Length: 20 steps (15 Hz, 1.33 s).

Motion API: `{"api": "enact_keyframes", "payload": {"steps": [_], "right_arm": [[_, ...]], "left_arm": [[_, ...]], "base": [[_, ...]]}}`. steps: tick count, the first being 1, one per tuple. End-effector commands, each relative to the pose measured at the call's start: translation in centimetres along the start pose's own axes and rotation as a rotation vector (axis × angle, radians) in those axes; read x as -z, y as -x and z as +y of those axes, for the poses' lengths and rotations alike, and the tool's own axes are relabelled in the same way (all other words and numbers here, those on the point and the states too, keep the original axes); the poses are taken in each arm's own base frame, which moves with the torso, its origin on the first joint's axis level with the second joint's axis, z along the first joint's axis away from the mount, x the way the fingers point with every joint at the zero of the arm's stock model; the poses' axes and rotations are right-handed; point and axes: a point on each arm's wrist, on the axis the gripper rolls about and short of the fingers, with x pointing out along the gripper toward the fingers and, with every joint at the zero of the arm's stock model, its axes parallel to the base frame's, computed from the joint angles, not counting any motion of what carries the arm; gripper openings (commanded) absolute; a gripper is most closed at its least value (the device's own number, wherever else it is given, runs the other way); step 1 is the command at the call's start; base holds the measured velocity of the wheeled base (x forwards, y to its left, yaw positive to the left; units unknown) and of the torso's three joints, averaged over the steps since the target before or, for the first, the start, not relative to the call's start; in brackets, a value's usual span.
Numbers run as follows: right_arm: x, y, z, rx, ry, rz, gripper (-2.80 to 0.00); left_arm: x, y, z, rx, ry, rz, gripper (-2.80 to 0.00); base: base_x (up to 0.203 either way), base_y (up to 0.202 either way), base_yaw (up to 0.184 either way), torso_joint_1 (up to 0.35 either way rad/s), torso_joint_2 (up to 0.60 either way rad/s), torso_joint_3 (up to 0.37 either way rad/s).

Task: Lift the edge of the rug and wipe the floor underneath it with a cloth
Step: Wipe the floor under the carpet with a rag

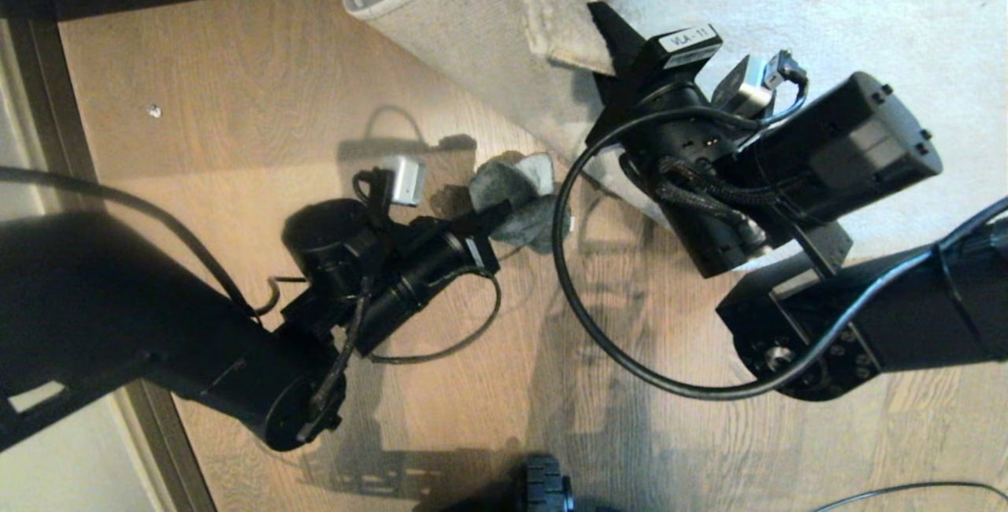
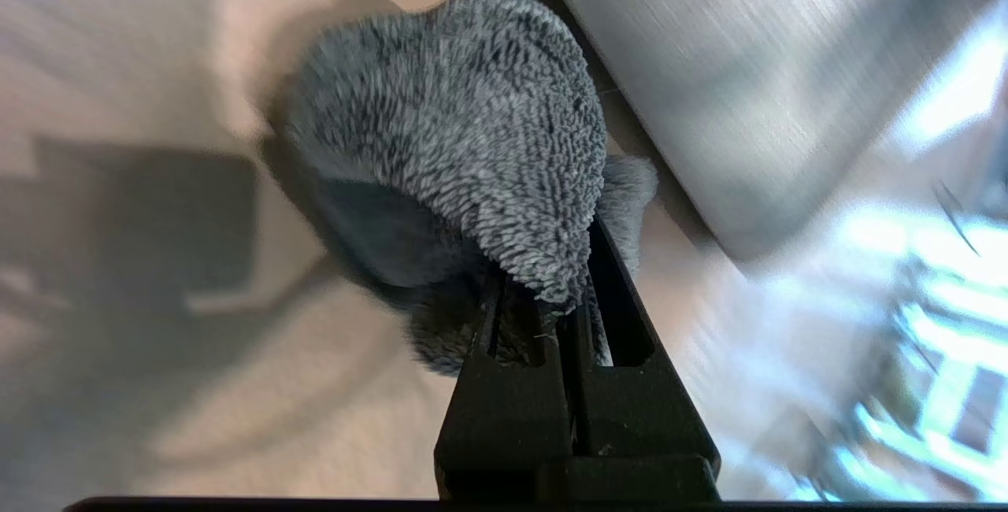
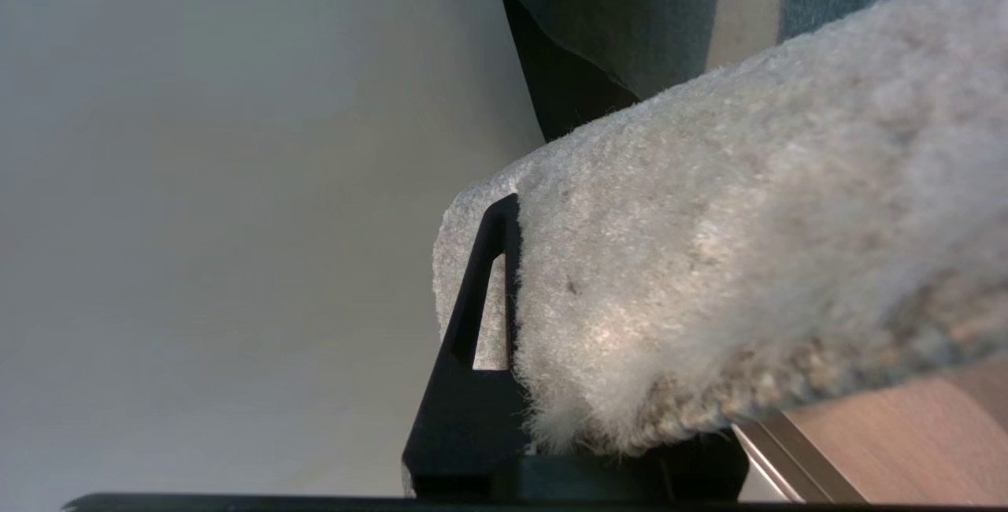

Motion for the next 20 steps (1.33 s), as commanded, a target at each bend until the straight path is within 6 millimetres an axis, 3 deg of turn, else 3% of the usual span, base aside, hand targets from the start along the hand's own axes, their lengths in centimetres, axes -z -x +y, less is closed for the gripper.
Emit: {"api": "enact_keyframes", "payload": {"steps": [1,5,8,10,13,15,17,20], "right_arm": [[-0.2,0.0,0.3,-0.039,-0.010,-0.016,-2.80],[-0.9,-0.1,0.3,-0.042,0.000,-0.027,-2.80],[-1.0,-0.1,0.6,-0.046,0.002,-0.030,-2.80],[-1.1,-0.1,0.9,-0.054,0.000,-0.030,-2.80],[-1.1,-0.1,0.9,-0.055,-0.001,-0.029,-2.80],[-1.1,-0.1,0.8,-0.051,0.000,-0.030,-2.80],[-1.0,0.0,0.6,-0.047,0.000,-0.027,-2.80],[-0.9,-0.1,0.1,-0.038,0.002,-0.027,-2.80]], "left_arm": [[-2.8,0.6,1.7,-0.046,-0.024,-0.096,-2.80],[-9.0,4.9,4.7,-0.174,-0.094,-0.245,-2.80],[-10.9,10.1,4.3,-0.246,-0.119,-0.271,-2.80],[-10.2,13.9,2.8,-0.270,-0.111,-0.235,-2.80],[-7.1,19.5,0.9,-0.302,-0.078,-0.127,-2.80],[-4.8,21.7,-0.4,-0.278,-0.042,-0.032,-2.80],[-3.3,21.7,-1.5,-0.204,-0.002,0.076,-2.80],[-0.7,19.6,-2.3,-0.082,0.047,0.261,-2.80]], "base": [[0.000,0.000,0.000,0.000,0.00,0.000],[0.000,0.000,0.000,0.000,0.00,0.000],[0.000,0.000,0.000,0.000,0.00,0.000],[0.000,0.000,0.000,0.000,0.00,0.000],[0.000,0.000,0.000,0.000,0.00,0.000],[0.000,0.000,0.000,0.000,0.00,0.000],[0.000,0.000,0.000,0.000,0.00,0.000],[0.000,0.000,0.000,0.000,0.00,0.000]]}}
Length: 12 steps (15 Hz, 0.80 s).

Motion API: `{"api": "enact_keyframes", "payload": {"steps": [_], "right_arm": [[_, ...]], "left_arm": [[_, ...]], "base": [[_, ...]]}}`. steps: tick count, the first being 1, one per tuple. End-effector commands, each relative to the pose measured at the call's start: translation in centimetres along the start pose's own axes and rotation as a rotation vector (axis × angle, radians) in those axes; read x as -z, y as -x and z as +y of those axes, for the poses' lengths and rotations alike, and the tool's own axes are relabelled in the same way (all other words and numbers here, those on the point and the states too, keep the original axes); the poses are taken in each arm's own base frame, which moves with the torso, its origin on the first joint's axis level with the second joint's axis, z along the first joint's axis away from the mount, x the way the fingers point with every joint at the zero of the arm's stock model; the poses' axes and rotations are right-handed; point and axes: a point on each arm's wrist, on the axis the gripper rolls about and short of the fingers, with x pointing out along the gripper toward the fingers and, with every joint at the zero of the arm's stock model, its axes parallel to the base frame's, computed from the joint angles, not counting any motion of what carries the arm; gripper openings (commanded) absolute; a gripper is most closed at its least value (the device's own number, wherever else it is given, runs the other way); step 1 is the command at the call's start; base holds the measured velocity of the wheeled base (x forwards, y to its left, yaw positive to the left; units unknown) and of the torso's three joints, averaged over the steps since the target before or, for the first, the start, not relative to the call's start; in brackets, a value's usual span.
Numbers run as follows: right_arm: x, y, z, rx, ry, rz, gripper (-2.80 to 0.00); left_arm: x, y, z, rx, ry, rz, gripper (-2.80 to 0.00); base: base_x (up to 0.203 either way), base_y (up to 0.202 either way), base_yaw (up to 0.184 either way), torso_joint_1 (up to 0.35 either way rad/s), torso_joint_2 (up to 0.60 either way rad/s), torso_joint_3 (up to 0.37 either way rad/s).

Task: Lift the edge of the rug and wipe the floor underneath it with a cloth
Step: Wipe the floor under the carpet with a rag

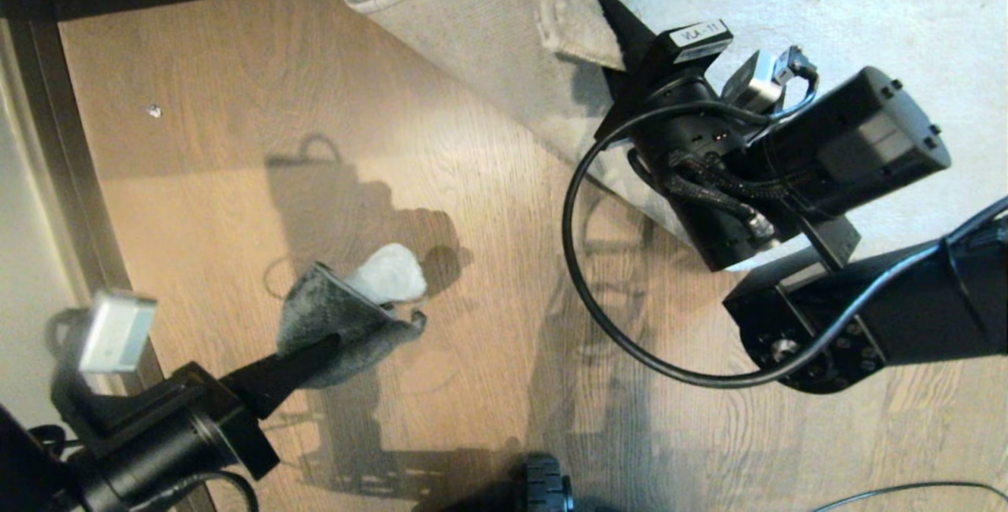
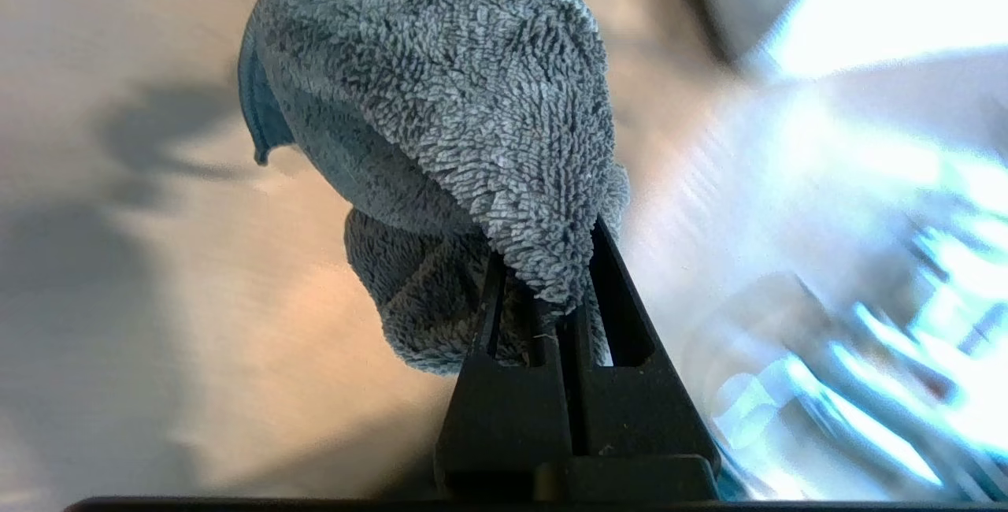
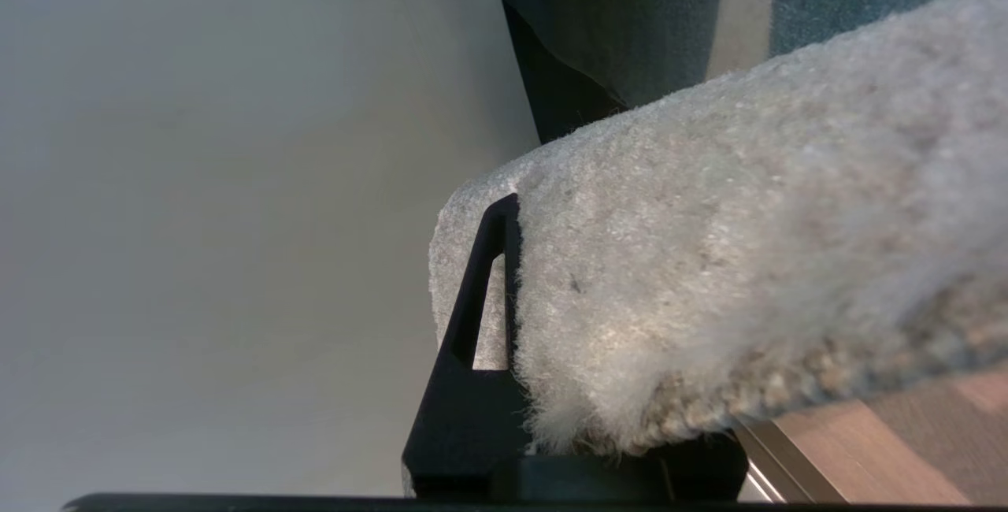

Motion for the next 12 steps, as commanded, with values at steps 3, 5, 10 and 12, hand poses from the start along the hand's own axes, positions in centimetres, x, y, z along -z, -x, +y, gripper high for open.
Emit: {"api": "enact_keyframes", "payload": {"steps": [3,5,10,12], "right_arm": [[0.0,0.1,-0.1,-0.028,-0.010,-0.011,-2.80],[0.0,0.1,-0.1,-0.026,-0.008,-0.012,-2.80],[0.1,0.1,-0.3,-0.023,0.006,-0.010,-2.80],[0.2,0.0,-0.5,-0.022,0.006,-0.007,-2.80]], "left_arm": [[2.7,-5.5,-1.4,0.130,0.022,0.192,-2.80],[3.2,-9.6,-1.9,0.164,0.023,0.199,-2.80],[1.1,-18.7,-2.2,0.229,0.054,-0.035,-2.80],[-0.7,-20.3,-0.3,0.200,0.055,-0.144,-2.80]], "base": [[0.000,0.000,0.000,0.000,0.00,0.000],[0.000,0.000,0.000,0.000,0.00,0.000],[0.000,0.000,0.000,0.000,0.00,0.000],[0.000,0.000,0.000,0.000,0.00,0.000]]}}
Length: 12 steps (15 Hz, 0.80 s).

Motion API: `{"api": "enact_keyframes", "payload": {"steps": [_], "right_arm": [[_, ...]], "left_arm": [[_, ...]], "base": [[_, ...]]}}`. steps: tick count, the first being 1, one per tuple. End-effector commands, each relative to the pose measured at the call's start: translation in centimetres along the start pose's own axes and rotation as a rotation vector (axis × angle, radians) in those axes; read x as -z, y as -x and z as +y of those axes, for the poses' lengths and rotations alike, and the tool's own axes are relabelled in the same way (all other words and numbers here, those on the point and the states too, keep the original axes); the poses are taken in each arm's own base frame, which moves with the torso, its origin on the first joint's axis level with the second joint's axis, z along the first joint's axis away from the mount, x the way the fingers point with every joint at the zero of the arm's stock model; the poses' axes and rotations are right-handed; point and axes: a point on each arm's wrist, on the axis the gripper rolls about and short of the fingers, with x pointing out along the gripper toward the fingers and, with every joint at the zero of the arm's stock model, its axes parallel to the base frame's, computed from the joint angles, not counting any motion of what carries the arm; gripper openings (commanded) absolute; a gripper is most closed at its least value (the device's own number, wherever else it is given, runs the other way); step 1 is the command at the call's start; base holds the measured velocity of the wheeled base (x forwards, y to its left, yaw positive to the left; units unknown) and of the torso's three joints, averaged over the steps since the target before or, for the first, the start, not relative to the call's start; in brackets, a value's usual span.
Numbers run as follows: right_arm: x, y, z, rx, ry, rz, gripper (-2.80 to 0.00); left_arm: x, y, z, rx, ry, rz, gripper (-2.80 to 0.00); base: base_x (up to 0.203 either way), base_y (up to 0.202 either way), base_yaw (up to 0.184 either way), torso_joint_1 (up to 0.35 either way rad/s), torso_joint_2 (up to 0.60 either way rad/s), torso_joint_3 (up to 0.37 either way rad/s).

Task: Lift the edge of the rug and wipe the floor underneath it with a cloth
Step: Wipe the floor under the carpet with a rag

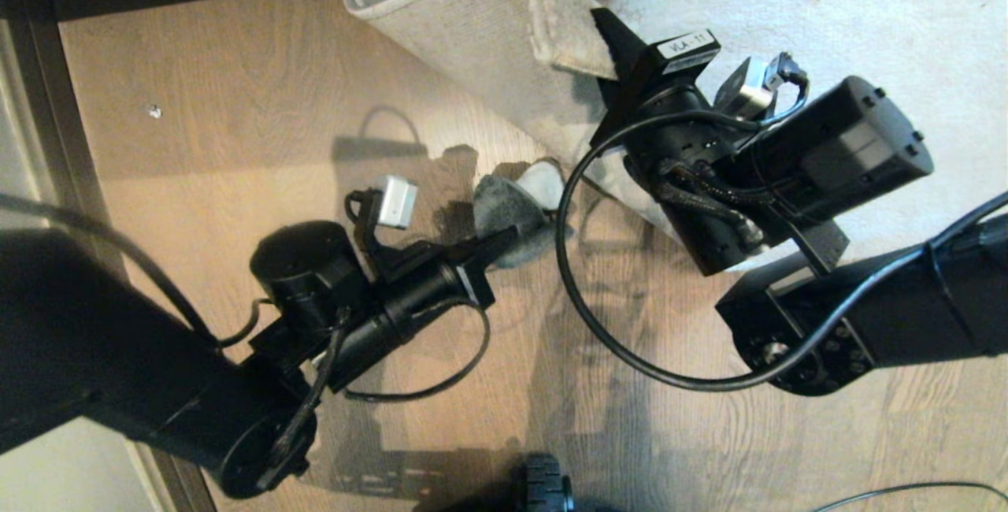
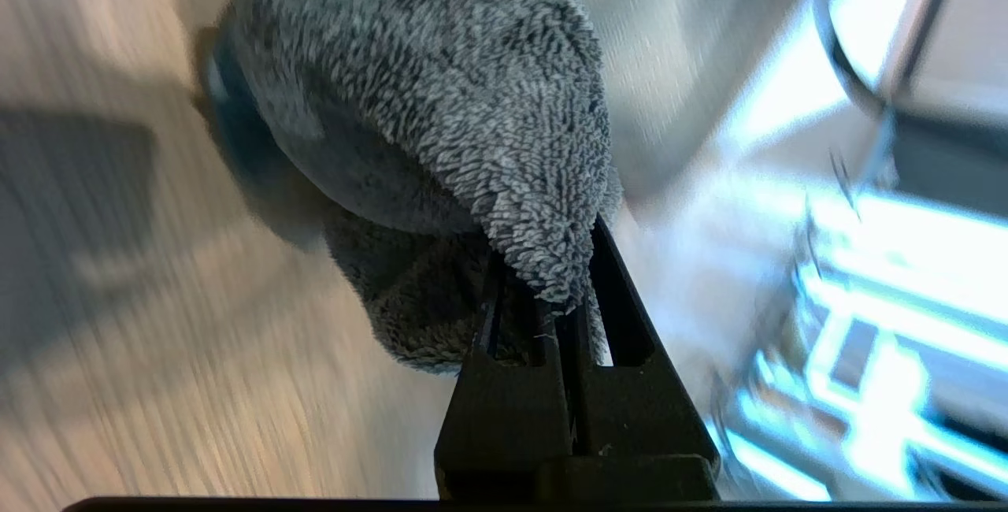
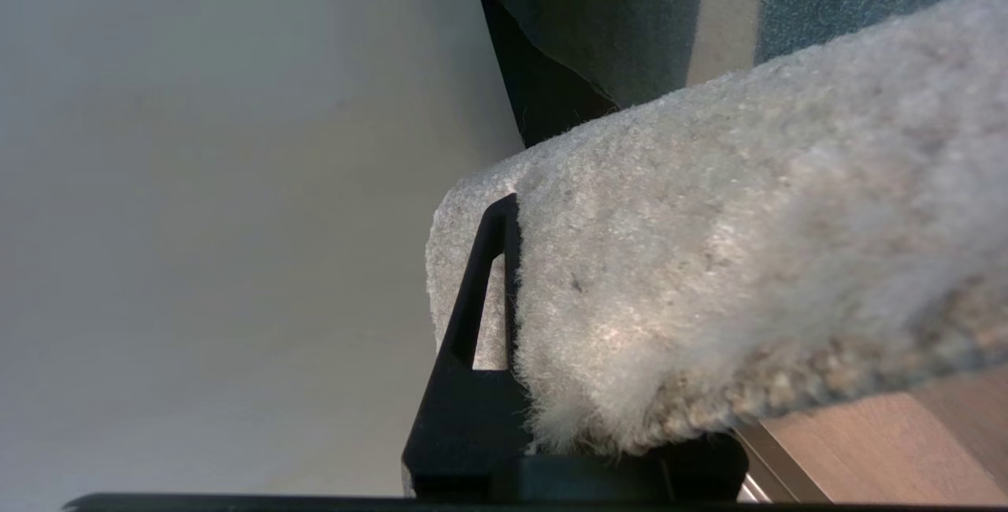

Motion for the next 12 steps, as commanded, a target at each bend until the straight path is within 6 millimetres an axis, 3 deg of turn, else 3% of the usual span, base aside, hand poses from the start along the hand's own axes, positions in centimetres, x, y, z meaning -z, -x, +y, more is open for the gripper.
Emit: {"api": "enact_keyframes", "payload": {"steps": [1,4,7,9,12], "right_arm": [[0.0,0.0,0.2,-0.040,-0.014,-0.010,-2.80],[0.0,-0.1,0.2,-0.041,-0.015,-0.011,-2.80],[0.2,-0.2,0.2,-0.043,-0.017,-0.009,-2.80],[0.1,-0.2,0.3,-0.046,-0.019,-0.009,-2.80],[0.1,-0.4,0.5,-0.059,-0.025,-0.010,-2.80]], "left_arm": [[-0.3,-1.4,3.4,-0.059,-0.014,-0.060,-2.80],[-2.9,-0.4,7.3,-0.163,-0.050,-0.139,-2.80],[-6.5,2.1,10.3,-0.266,-0.098,-0.236,-2.80],[-9.3,4.1,11.0,-0.311,-0.137,-0.305,-2.80],[-12.2,7.0,10.0,-0.344,-0.181,-0.378,-2.80]], "base": [[0.000,0.000,0.000,0.000,0.00,0.000],[0.000,0.000,0.000,0.000,0.00,0.000],[0.000,0.000,0.000,0.000,0.00,0.000],[0.000,0.000,0.000,0.000,0.00,0.000],[0.000,0.000,0.000,0.000,0.00,0.000]]}}
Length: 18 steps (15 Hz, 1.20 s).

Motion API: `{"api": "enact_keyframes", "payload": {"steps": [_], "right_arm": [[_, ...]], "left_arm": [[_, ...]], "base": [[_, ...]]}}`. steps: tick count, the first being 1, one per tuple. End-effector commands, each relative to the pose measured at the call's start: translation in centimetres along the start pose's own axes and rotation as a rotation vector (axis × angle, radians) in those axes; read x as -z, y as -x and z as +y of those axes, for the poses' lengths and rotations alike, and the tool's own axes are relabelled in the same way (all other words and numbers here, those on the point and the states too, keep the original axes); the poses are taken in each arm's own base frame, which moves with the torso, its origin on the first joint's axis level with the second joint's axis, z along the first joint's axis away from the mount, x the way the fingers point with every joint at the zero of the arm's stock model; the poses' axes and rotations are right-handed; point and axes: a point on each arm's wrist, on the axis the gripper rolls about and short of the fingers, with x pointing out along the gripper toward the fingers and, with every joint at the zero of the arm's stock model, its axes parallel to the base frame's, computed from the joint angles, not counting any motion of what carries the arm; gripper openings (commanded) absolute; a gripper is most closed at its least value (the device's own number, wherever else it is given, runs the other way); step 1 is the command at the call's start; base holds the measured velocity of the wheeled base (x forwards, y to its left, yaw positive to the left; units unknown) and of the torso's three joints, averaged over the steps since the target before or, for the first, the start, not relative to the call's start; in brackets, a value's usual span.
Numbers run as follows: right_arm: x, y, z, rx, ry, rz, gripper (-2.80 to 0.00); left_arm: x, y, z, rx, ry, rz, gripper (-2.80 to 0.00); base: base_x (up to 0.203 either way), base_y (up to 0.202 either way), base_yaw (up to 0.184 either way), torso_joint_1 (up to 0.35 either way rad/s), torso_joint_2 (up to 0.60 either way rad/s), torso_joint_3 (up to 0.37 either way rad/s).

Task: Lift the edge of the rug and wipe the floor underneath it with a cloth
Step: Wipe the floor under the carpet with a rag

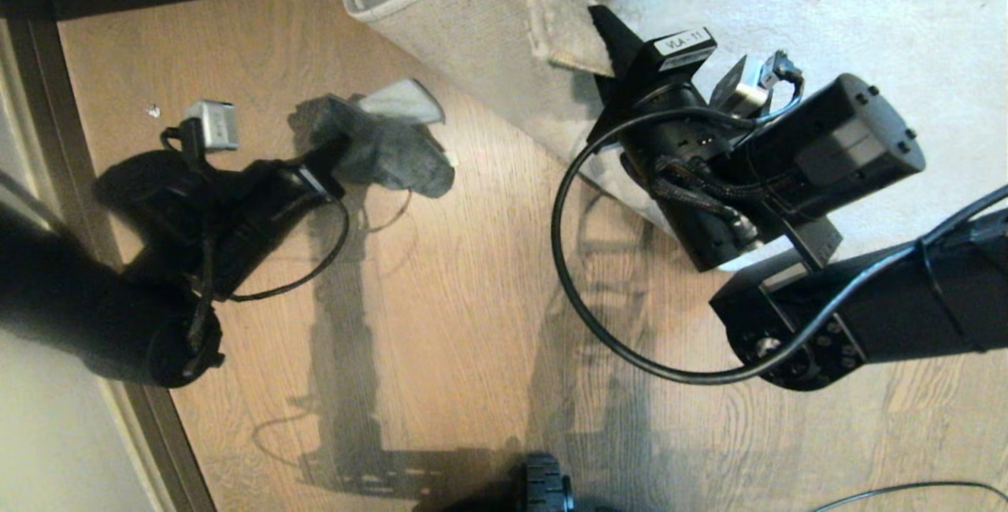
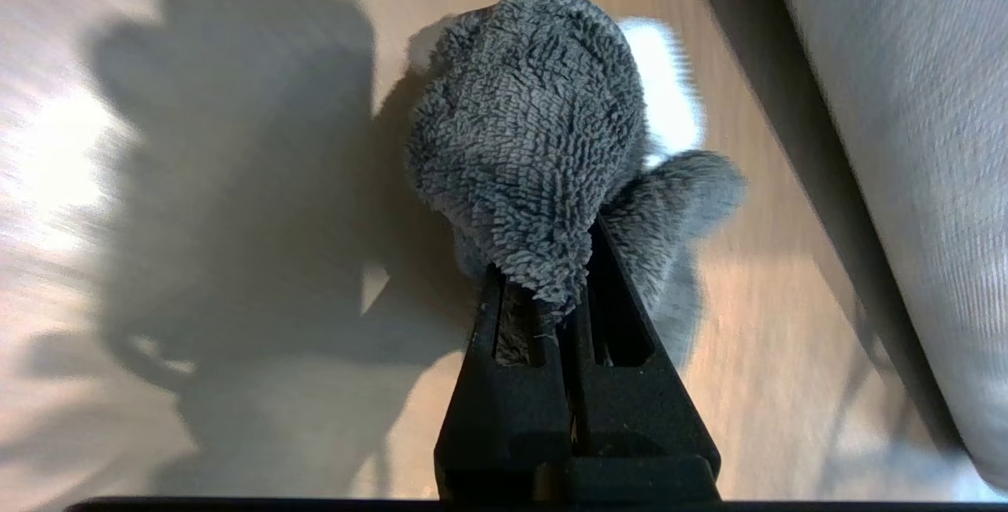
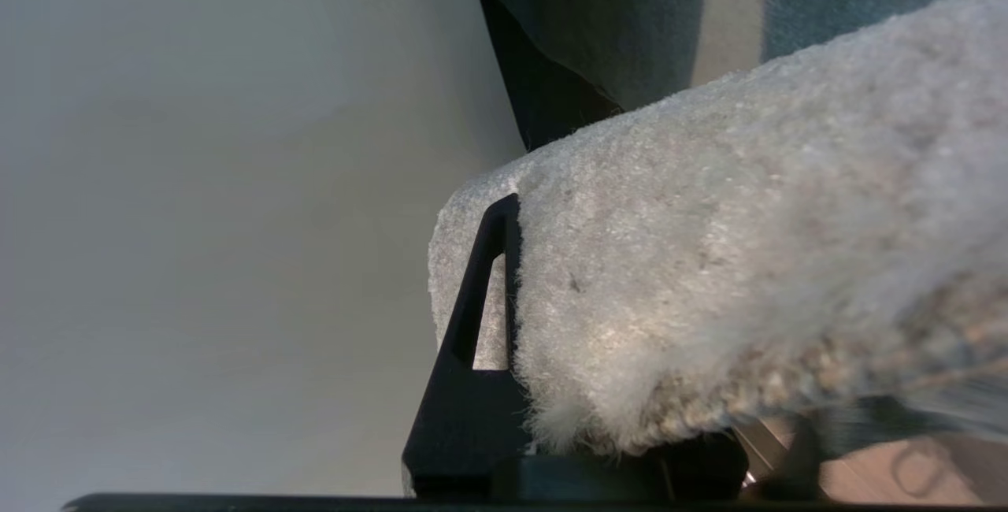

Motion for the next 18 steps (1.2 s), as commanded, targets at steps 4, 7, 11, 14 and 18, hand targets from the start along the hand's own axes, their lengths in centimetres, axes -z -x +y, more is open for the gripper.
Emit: {"api": "enact_keyframes", "payload": {"steps": [4,7,11,14,18], "right_arm": [[0.0,-0.1,0.6,-0.049,-0.020,-0.009,-2.80],[0.2,0.0,0.6,-0.052,-0.024,0.007,-2.80],[0.6,0.1,0.4,-0.047,-0.031,0.016,-2.80],[0.8,0.0,0.1,-0.042,-0.031,0.017,-2.80],[0.8,-0.1,0.2,-0.046,-0.032,0.016,-2.80]], "left_arm": [[-4.6,6.1,-2.3,-0.013,-0.024,-0.055,-2.80],[-4.4,10.6,-3.5,-0.038,-0.014,-0.008,-2.80],[-3.7,15.7,-4.4,-0.070,-0.027,0.048,-2.80],[-3.3,17.9,-4.9,-0.075,-0.025,0.072,-2.80],[-2.6,20.2,-5.4,-0.084,-0.047,0.125,-2.80]], "base": [[0.000,0.000,0.000,0.000,0.00,0.000],[0.000,0.000,0.000,0.000,0.00,0.000],[0.000,0.000,0.000,0.000,0.00,0.000],[0.000,0.000,0.000,0.000,0.00,0.000],[0.000,0.000,0.000,0.000,0.00,0.000]]}}
